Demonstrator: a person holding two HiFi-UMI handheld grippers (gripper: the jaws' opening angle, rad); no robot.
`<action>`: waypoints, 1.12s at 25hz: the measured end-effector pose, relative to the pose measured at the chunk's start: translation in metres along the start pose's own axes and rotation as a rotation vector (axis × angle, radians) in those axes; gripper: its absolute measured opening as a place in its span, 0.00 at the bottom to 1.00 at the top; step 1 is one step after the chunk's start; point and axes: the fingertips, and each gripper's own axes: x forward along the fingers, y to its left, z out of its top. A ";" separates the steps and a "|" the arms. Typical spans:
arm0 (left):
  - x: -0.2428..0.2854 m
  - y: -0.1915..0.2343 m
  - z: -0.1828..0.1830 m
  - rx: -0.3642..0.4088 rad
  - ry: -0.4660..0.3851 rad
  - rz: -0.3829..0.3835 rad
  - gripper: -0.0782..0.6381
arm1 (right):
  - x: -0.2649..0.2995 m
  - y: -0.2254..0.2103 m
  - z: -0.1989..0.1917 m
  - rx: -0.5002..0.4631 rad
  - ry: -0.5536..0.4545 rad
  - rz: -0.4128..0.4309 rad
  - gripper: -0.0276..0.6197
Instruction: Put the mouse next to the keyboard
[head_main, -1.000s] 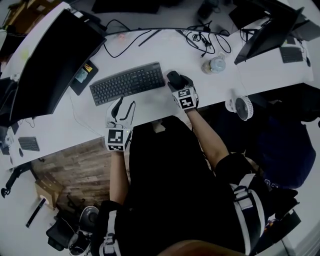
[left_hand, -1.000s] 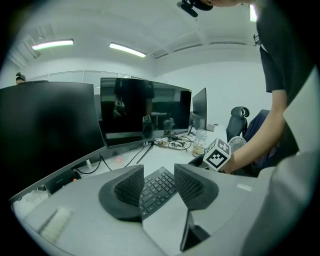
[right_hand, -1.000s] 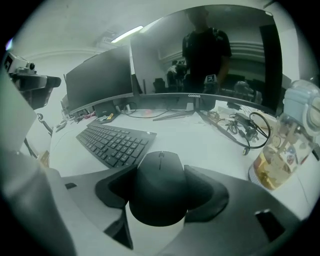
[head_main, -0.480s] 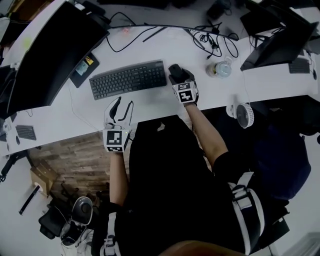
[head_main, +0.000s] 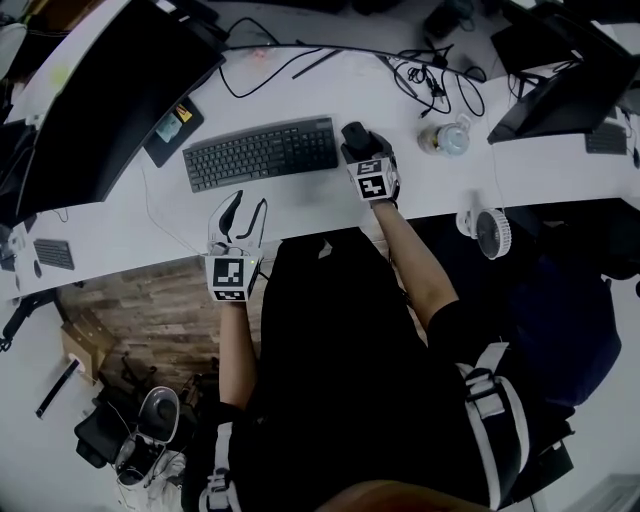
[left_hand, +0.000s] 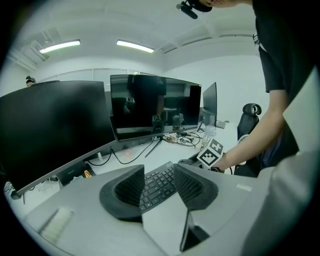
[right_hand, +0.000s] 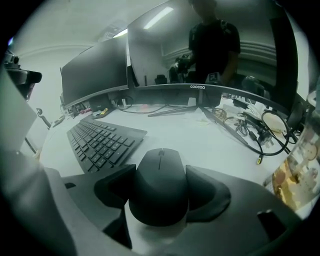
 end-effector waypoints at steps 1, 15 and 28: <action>0.000 0.000 0.001 0.001 -0.004 0.000 0.37 | 0.000 0.000 0.000 0.008 0.004 0.007 0.53; -0.008 -0.001 0.002 0.003 -0.052 -0.034 0.36 | -0.024 0.005 0.008 0.013 -0.039 0.017 0.68; -0.017 0.003 -0.006 0.021 -0.080 -0.102 0.36 | -0.092 0.053 0.039 -0.125 -0.188 0.057 0.17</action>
